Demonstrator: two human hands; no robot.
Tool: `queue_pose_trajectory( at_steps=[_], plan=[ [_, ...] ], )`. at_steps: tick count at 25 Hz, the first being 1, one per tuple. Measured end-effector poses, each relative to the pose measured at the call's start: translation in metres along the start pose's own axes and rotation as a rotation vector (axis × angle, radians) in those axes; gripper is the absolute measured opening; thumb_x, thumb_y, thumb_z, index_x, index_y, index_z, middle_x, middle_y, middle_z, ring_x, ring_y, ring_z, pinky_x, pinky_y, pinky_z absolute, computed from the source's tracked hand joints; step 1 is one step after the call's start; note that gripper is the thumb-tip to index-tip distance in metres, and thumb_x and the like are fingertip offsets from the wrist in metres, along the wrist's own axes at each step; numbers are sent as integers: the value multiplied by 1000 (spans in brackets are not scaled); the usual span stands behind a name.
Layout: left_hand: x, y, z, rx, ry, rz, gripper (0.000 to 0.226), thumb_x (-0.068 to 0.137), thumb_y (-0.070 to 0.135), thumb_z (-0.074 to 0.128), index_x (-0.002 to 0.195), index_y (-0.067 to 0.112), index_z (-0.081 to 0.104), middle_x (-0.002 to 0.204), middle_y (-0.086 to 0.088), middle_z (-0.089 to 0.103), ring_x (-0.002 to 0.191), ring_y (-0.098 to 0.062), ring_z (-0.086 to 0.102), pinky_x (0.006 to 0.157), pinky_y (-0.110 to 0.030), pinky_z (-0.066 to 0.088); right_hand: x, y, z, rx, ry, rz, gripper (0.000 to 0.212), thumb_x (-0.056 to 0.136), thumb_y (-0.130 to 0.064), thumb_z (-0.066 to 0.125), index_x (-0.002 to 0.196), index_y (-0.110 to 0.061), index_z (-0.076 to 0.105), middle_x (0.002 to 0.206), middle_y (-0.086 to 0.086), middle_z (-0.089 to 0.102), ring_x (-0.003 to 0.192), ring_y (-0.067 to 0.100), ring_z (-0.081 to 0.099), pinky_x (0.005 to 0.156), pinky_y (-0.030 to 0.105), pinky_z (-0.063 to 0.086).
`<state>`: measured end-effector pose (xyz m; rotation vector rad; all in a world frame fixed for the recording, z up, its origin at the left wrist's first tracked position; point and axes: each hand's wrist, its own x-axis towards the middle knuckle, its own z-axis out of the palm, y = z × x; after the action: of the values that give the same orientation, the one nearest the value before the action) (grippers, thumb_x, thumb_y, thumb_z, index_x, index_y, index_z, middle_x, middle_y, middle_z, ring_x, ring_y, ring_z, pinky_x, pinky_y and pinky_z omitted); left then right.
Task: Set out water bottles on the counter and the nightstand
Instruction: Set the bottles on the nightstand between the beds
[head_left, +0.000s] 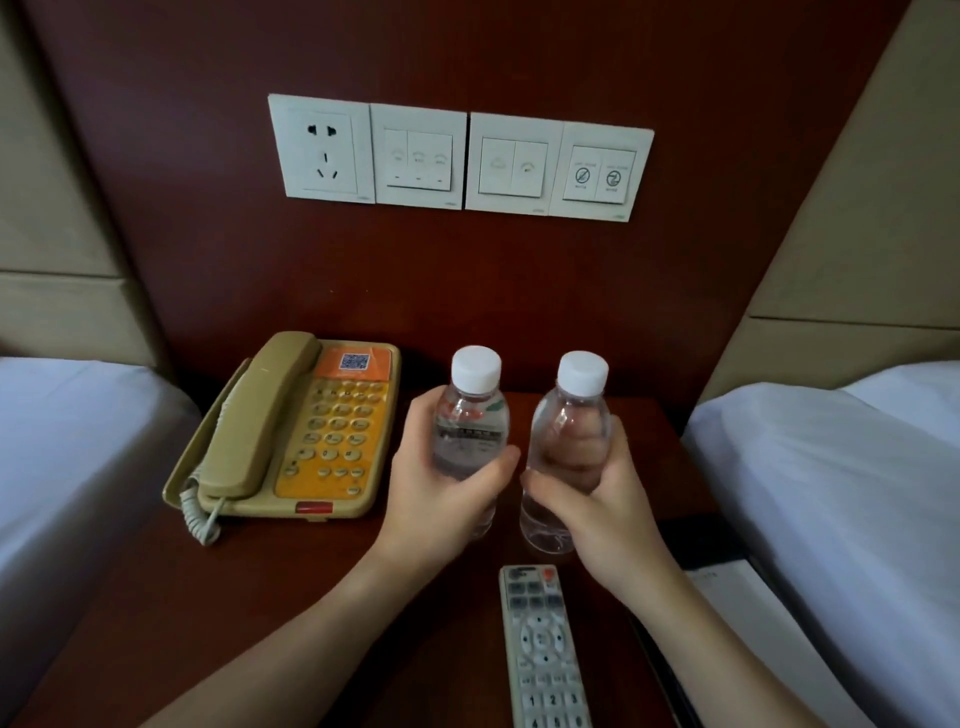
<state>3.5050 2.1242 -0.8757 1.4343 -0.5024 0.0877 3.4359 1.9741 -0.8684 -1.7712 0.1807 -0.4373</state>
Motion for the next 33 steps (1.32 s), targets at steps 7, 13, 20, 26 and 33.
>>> queue_pose_trajectory(
  at_steps=[7, 13, 20, 26, 33],
  plan=[
    [-13, -20, -3, 309, -2, -165, 72, 67, 29, 87, 122, 33, 42, 107, 15, 65, 104, -3, 64, 82, -25, 58, -8, 14, -18, -204, -129, 50, 61, 73, -19, 85, 117, -43, 50, 108, -31, 67, 99, -9, 65, 78, 9, 50],
    [25, -32, 3, 405, -32, -146, 52, 66, 39, 83, 106, 34, 49, 99, 9, 68, 92, -6, 68, 77, -38, 61, 36, 22, -22, -259, -126, 21, 62, 71, -21, 87, 116, -47, 51, 108, -20, 72, 101, -3, 68, 86, 21, 51],
    [91, -71, 21, 329, 80, -130, 48, 68, 32, 82, 104, 36, 51, 98, 11, 69, 91, -6, 68, 76, -41, 62, 124, 49, -3, -255, -50, -16, 63, 72, -23, 86, 118, -35, 46, 115, -14, 64, 107, 11, 66, 93, 34, 53],
    [94, -81, 18, 336, 189, -91, 60, 64, 34, 86, 112, 32, 50, 108, 9, 63, 97, -8, 65, 83, -38, 59, 127, 62, -5, -236, -52, 35, 73, 69, -21, 88, 123, -34, 40, 114, -11, 64, 105, 7, 64, 88, 26, 50],
    [94, -77, 15, 240, 118, -116, 70, 69, 21, 86, 125, 27, 44, 116, 8, 62, 98, -2, 64, 74, -20, 57, 125, 60, 5, -310, 92, 14, 68, 61, -29, 91, 113, -27, 47, 104, -8, 68, 94, 10, 69, 80, 30, 56]
  ],
)
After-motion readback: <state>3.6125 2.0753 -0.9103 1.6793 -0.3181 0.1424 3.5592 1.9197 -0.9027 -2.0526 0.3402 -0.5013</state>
